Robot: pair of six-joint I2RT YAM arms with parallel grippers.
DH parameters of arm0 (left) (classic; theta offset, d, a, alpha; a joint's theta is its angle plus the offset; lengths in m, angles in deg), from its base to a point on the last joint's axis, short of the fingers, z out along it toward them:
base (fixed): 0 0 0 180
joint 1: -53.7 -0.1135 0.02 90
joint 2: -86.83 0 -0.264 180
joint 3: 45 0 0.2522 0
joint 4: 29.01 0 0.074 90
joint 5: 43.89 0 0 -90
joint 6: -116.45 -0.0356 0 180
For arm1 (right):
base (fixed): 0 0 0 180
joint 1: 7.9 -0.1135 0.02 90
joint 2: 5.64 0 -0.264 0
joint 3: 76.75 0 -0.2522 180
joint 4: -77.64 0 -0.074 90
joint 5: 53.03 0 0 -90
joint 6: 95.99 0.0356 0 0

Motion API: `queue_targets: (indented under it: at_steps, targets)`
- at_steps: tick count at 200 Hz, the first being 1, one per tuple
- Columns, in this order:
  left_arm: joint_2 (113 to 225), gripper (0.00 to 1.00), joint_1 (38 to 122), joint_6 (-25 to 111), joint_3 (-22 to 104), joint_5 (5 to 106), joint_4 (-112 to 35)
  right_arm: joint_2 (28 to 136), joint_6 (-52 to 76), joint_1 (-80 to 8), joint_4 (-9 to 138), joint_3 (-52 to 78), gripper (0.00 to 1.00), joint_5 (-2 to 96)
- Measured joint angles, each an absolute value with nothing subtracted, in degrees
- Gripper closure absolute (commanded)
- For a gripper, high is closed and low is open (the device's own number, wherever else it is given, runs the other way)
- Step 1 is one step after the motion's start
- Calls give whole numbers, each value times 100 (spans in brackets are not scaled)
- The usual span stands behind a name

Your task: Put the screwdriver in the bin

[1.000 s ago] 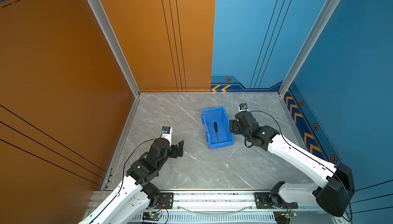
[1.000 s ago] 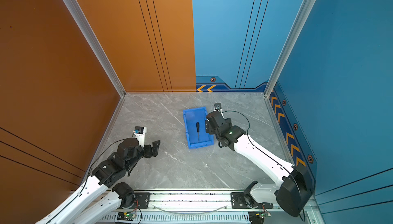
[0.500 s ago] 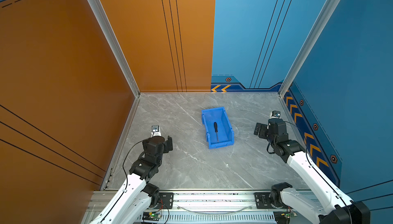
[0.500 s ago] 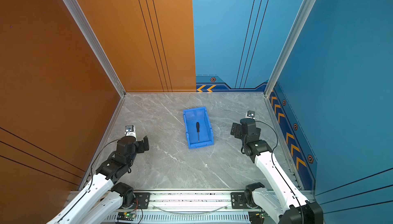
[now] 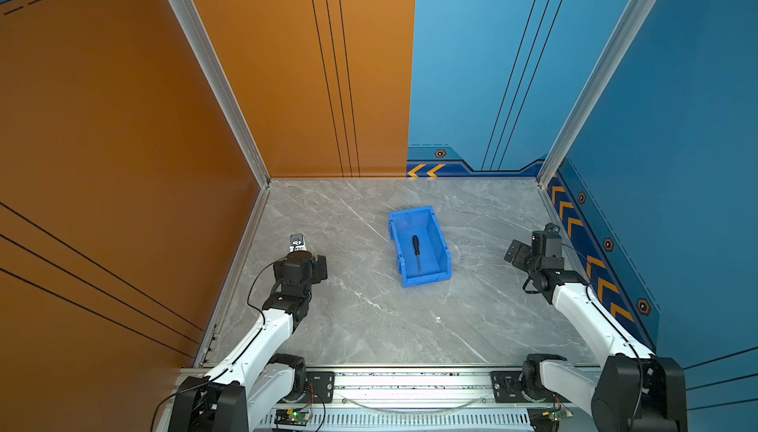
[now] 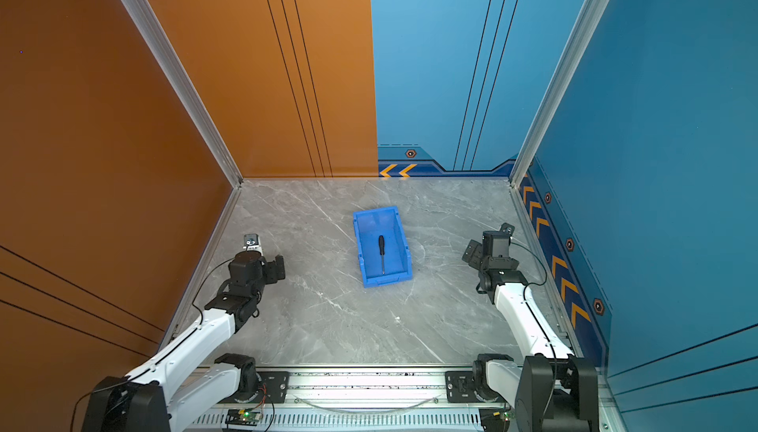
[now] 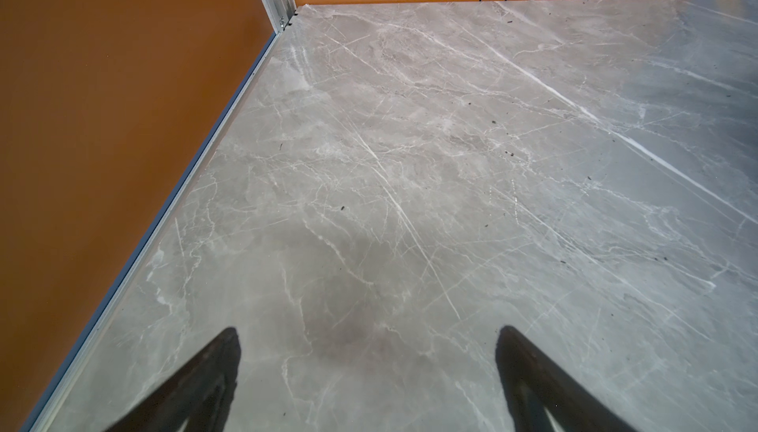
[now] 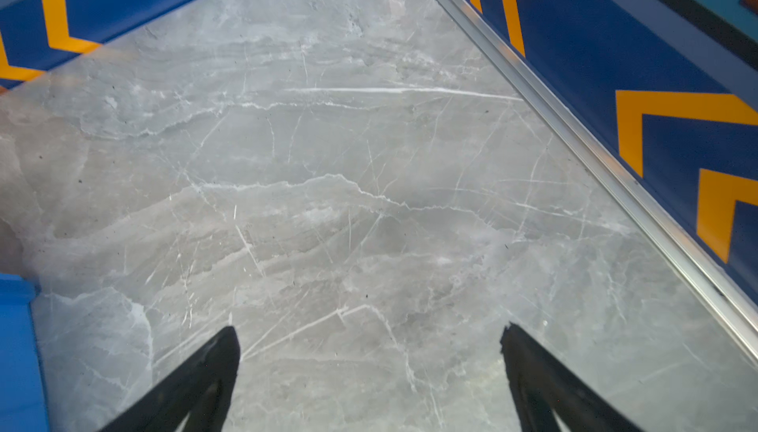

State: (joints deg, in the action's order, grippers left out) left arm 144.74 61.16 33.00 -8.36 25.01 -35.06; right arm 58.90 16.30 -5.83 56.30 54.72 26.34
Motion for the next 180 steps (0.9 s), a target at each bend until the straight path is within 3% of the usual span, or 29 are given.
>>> queue_targets:
  at_steps: [49,104,180]
  targets:
    - [15372,2,5931,3001,-836,2687,-2519,5507,714,-730,7971,7123,0,2953]
    - [16443,2,5854,2819,-736,2731,-1697,5444,-5,-791,9121,7475,0,2990]
    - [16950,2,5618,2727,-539,3146,-768,7219,-67,-802,10712,7280,0,2962]
